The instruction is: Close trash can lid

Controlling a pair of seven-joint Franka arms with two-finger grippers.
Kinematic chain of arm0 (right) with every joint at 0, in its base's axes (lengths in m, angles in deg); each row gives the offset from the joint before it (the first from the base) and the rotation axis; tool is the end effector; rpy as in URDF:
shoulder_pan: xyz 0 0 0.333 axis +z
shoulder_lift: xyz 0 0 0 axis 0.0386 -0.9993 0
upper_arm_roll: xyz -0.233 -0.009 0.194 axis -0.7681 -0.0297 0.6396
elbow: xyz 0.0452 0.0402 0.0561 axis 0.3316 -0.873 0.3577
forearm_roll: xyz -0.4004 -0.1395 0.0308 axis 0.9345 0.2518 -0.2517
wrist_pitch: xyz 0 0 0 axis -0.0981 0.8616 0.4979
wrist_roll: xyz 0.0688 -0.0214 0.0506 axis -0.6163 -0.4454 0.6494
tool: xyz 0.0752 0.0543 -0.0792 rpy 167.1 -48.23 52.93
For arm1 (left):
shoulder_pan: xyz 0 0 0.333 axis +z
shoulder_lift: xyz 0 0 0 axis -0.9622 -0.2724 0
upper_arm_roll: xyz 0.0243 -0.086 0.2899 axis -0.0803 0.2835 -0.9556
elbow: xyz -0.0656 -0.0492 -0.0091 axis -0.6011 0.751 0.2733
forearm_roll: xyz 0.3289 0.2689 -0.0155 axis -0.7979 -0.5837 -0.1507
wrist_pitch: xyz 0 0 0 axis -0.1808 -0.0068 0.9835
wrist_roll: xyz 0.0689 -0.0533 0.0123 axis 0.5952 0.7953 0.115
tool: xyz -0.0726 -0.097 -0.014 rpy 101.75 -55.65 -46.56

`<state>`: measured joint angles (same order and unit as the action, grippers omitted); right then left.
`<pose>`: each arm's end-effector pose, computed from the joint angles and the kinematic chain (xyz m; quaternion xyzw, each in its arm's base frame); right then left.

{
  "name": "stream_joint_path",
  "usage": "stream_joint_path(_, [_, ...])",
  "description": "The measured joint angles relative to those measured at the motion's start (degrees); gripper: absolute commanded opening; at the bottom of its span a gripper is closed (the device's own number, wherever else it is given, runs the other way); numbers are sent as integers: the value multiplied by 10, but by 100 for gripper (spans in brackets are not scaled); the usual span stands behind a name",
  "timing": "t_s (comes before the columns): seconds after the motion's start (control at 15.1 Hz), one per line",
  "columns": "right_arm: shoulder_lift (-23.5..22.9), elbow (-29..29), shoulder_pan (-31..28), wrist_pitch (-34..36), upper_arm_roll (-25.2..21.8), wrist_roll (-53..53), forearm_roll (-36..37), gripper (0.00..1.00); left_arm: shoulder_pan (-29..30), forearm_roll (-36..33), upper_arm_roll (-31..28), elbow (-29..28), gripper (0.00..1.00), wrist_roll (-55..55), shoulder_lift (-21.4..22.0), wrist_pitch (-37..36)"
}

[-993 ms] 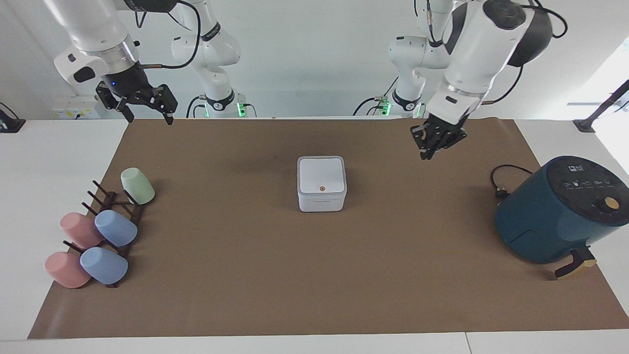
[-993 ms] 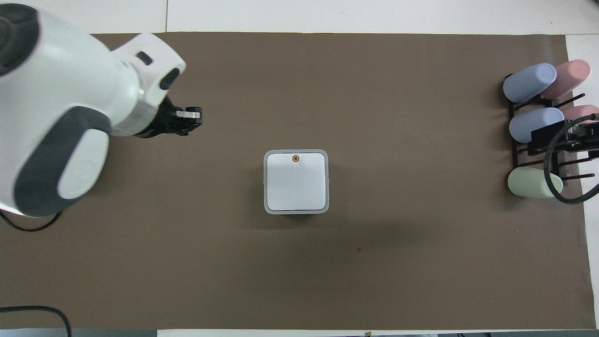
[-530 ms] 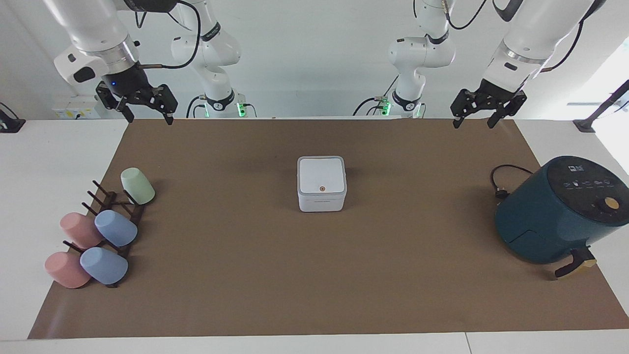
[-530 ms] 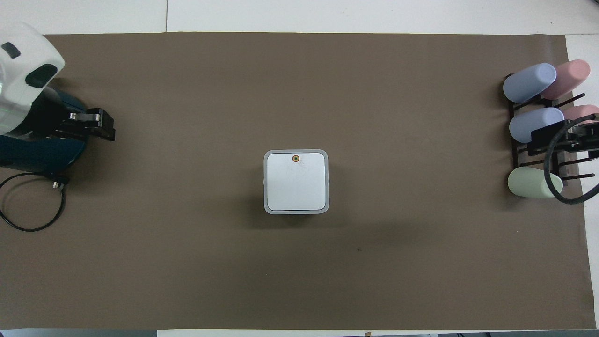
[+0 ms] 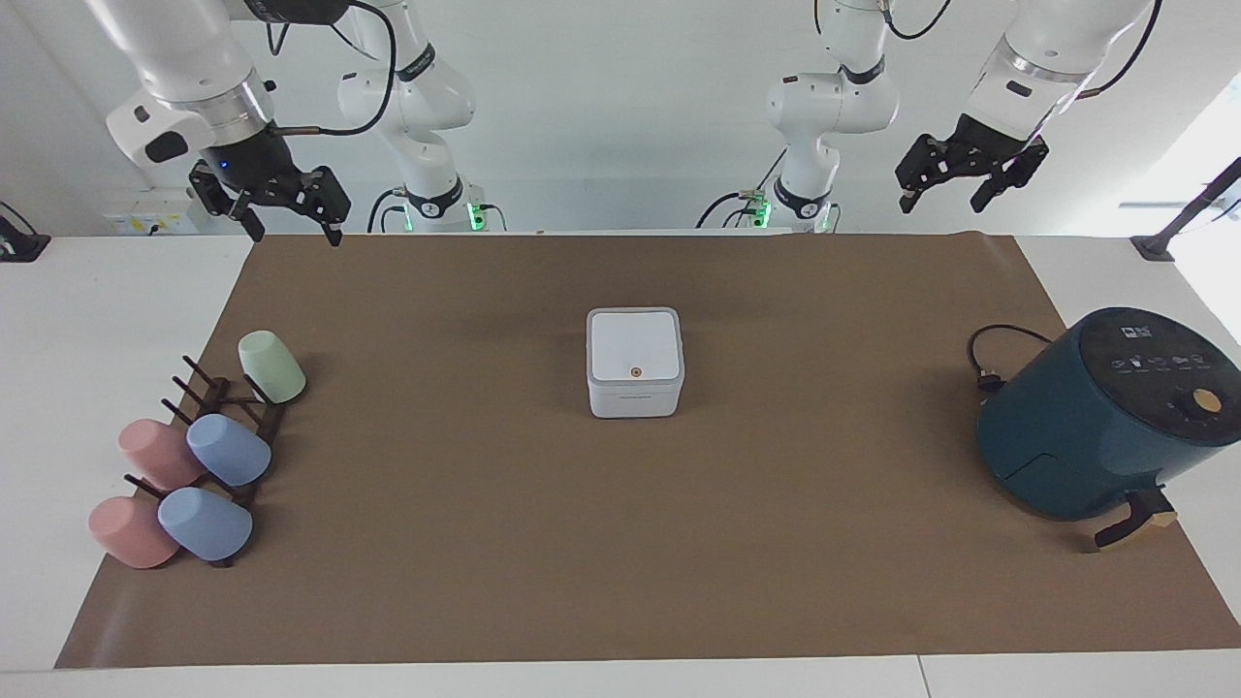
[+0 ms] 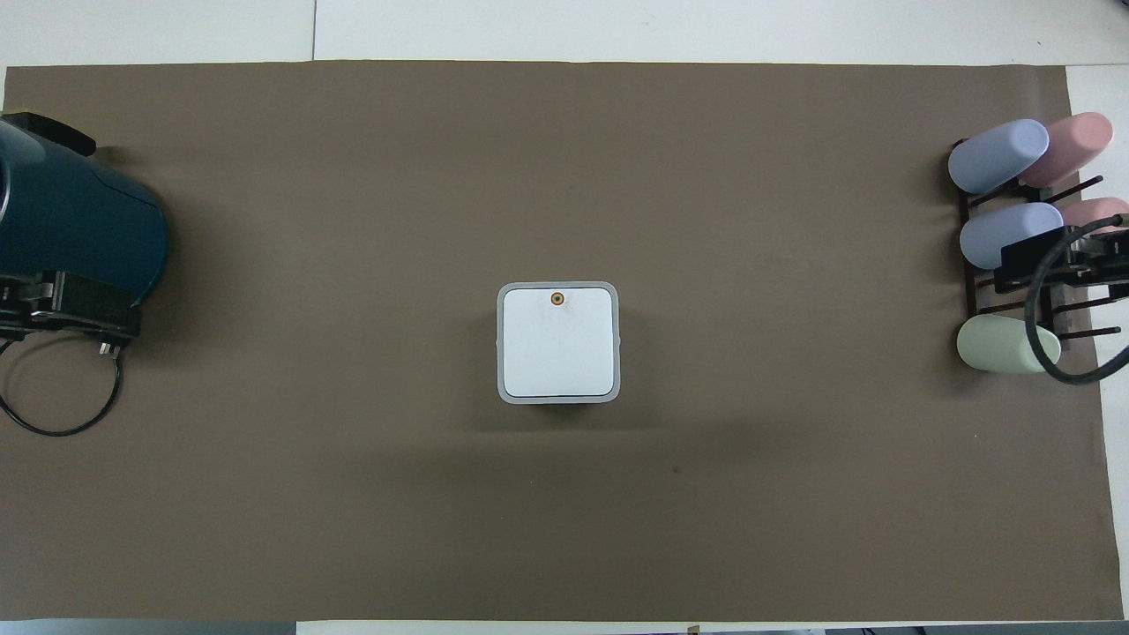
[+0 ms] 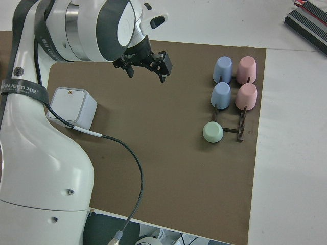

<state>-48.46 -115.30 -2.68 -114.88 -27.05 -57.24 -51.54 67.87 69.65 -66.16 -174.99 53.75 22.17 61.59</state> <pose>0.5655 -0.0004 0.6247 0.9987 -0.0432 -0.0227 0.0109 0.5315 -0.0813 0.6518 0.9991 -0.0246 -0.0346 0.0075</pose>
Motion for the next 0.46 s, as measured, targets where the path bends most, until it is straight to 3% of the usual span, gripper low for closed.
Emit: stream_joint_path(0.46, [0, 0, 0, 0, 0, 0, 0, 100, 16, 10, 6, -1, 100, 0, -16, 15])
